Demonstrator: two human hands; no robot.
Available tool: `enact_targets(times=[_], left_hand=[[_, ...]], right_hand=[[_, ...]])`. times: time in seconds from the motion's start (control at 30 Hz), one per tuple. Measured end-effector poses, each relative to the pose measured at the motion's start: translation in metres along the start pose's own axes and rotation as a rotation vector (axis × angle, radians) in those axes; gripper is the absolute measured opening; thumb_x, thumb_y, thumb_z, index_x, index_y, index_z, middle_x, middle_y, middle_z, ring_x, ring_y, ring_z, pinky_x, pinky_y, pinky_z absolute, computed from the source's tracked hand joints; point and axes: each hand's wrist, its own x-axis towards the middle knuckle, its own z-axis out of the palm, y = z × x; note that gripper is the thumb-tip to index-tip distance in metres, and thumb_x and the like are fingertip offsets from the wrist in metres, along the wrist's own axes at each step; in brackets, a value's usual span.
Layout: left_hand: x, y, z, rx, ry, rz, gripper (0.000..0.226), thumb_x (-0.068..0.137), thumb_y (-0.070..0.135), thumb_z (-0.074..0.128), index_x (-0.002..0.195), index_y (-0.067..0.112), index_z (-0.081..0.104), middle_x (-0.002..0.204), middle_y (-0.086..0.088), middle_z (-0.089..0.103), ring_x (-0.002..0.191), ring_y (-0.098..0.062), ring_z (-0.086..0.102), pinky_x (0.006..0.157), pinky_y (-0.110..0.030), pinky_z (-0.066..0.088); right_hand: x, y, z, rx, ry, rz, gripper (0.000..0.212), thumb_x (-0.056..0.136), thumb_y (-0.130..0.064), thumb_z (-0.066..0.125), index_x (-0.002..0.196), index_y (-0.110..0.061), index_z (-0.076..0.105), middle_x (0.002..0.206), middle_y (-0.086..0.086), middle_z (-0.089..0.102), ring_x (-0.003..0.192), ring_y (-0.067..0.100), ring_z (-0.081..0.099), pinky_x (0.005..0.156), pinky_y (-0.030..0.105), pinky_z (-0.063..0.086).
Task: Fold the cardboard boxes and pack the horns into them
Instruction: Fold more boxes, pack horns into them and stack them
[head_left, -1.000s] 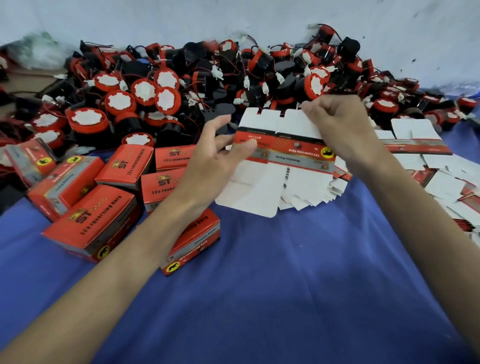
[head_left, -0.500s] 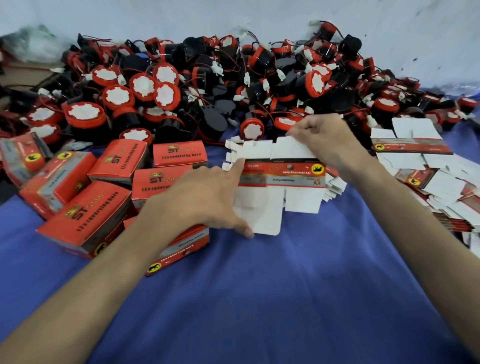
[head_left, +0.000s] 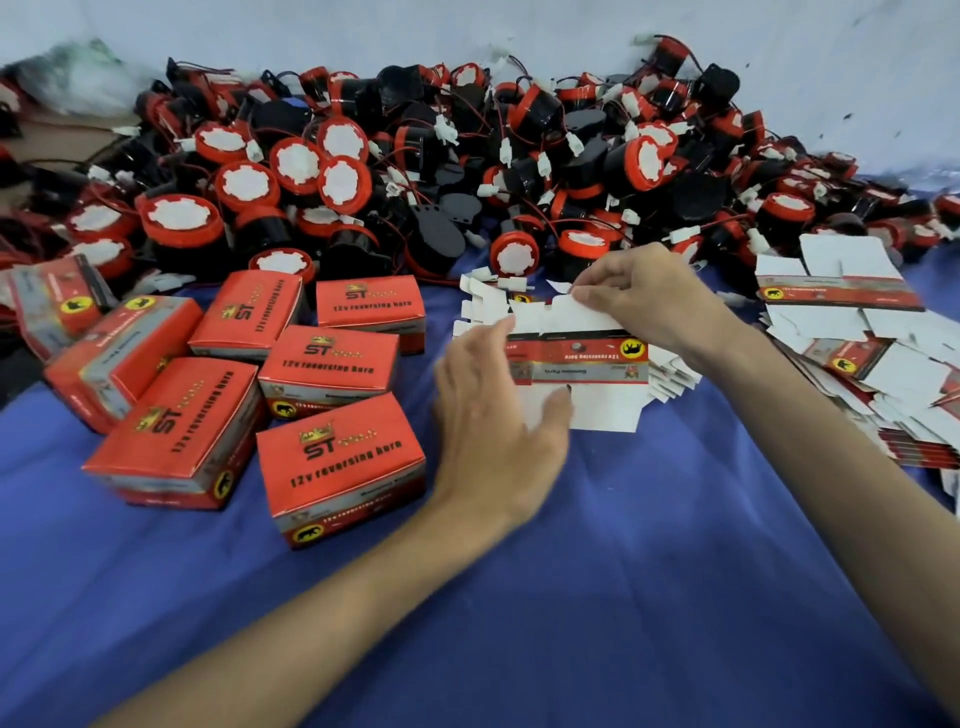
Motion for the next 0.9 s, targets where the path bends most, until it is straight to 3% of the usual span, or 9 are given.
enact_targets(times=[0.17, 0.3, 0.37, 0.43, 0.57, 0.63, 0.7, 0.83, 0.9], left_hand=[[0.031, -0.024, -0.015, -0.044, 0.02, -0.147, 0.048, 0.089, 0.025, 0.062, 0.133, 0.016, 0.045, 0.129, -0.001, 0.041, 0.125, -0.016, 0.042, 0.109, -0.038, 0.035], [0.029, -0.029, -0.019, 0.066, -0.15, -0.061, 0.089, 0.071, 0.064, 0.068, 0.142, 0.023, 0.035, 0.139, 0.005, 0.037, 0.13, -0.011, 0.037, 0.11, -0.032, 0.032], [0.026, -0.026, -0.021, 0.167, -0.23, 0.005, 0.108, 0.056, 0.077, 0.061, 0.146, 0.027, 0.029, 0.145, 0.007, 0.034, 0.135, -0.011, 0.031, 0.114, -0.034, 0.027], [0.023, -0.025, -0.023, 0.246, -0.265, 0.057, 0.112, 0.053, 0.078, 0.064, 0.147, 0.029, 0.025, 0.149, 0.008, 0.031, 0.137, -0.014, 0.028, 0.115, -0.042, 0.027], [0.021, -0.027, -0.026, 0.259, -0.265, 0.126, 0.101, 0.073, 0.059, 0.071, 0.152, 0.026, 0.017, 0.158, 0.005, 0.016, 0.146, -0.017, 0.015, 0.117, -0.041, 0.022], [0.02, -0.028, -0.026, 0.248, -0.28, 0.14, 0.093, 0.081, 0.056, 0.065, 0.153, 0.025, 0.015, 0.161, 0.003, 0.011, 0.147, -0.014, 0.009, 0.116, -0.039, 0.017], [0.021, -0.028, -0.027, 0.163, -0.285, 0.125, 0.08, 0.084, 0.054, 0.053, 0.152, 0.023, 0.024, 0.159, 0.001, 0.022, 0.144, -0.012, 0.016, 0.113, -0.034, 0.019], [0.02, -0.026, -0.031, 0.02, -0.34, 0.122, 0.066, 0.082, 0.039, 0.041, 0.147, 0.027, 0.04, 0.149, 0.008, 0.044, 0.136, -0.003, 0.036, 0.113, -0.028, 0.027], [0.018, -0.027, -0.031, -0.012, -0.253, 0.176, 0.054, 0.087, 0.035, 0.042, 0.14, 0.028, 0.05, 0.107, 0.02, 0.069, 0.093, 0.005, 0.058, 0.081, -0.011, 0.041]], right_hand=[[-0.003, -0.003, 0.002, -0.078, -0.1, 0.011, 0.005, 0.09, -0.021, 0.066, 0.086, -0.02, 0.067, 0.083, -0.002, 0.069, 0.081, 0.012, 0.061, 0.068, 0.022, 0.046], [-0.002, -0.004, 0.01, 0.051, 0.158, 0.027, 0.015, 0.089, -0.017, 0.064, 0.076, -0.025, 0.064, 0.067, -0.013, 0.06, 0.062, -0.002, 0.055, 0.052, 0.008, 0.04], [-0.002, -0.004, 0.011, 0.19, 0.287, 0.089, 0.015, 0.087, -0.012, 0.061, 0.076, -0.021, 0.065, 0.065, -0.013, 0.059, 0.057, -0.004, 0.053, 0.049, 0.006, 0.036], [-0.002, -0.005, 0.011, 0.414, 0.299, 0.192, 0.015, 0.087, -0.01, 0.059, 0.076, -0.018, 0.065, 0.069, -0.007, 0.062, 0.065, 0.004, 0.058, 0.057, 0.016, 0.044], [-0.014, -0.012, 0.013, 0.896, 0.202, 0.324, 0.004, 0.088, -0.009, 0.057, 0.087, -0.011, 0.06, 0.059, -0.004, 0.064, 0.056, 0.012, 0.064, 0.052, 0.022, 0.05], [-0.022, -0.01, 0.016, 1.107, 0.228, 0.328, 0.005, 0.088, -0.013, 0.055, 0.091, -0.01, 0.055, 0.075, 0.006, 0.063, 0.069, 0.022, 0.063, 0.065, 0.031, 0.051], [-0.031, -0.006, 0.019, 1.178, 0.275, 0.29, 0.006, 0.089, -0.016, 0.05, 0.09, -0.01, 0.052, 0.086, 0.011, 0.055, 0.082, 0.027, 0.054, 0.073, 0.036, 0.044], [-0.049, -0.002, 0.028, 1.158, 0.327, 0.098, 0.024, 0.097, -0.023, 0.043, 0.078, -0.017, 0.057, 0.082, -0.003, 0.056, 0.084, 0.018, 0.054, 0.071, 0.03, 0.044], [-0.053, -0.001, 0.032, 1.101, 0.309, -0.026, 0.03, 0.098, -0.035, 0.034, 0.09, -0.02, 0.059, 0.09, -0.005, 0.061, 0.09, 0.014, 0.055, 0.079, 0.028, 0.045]])
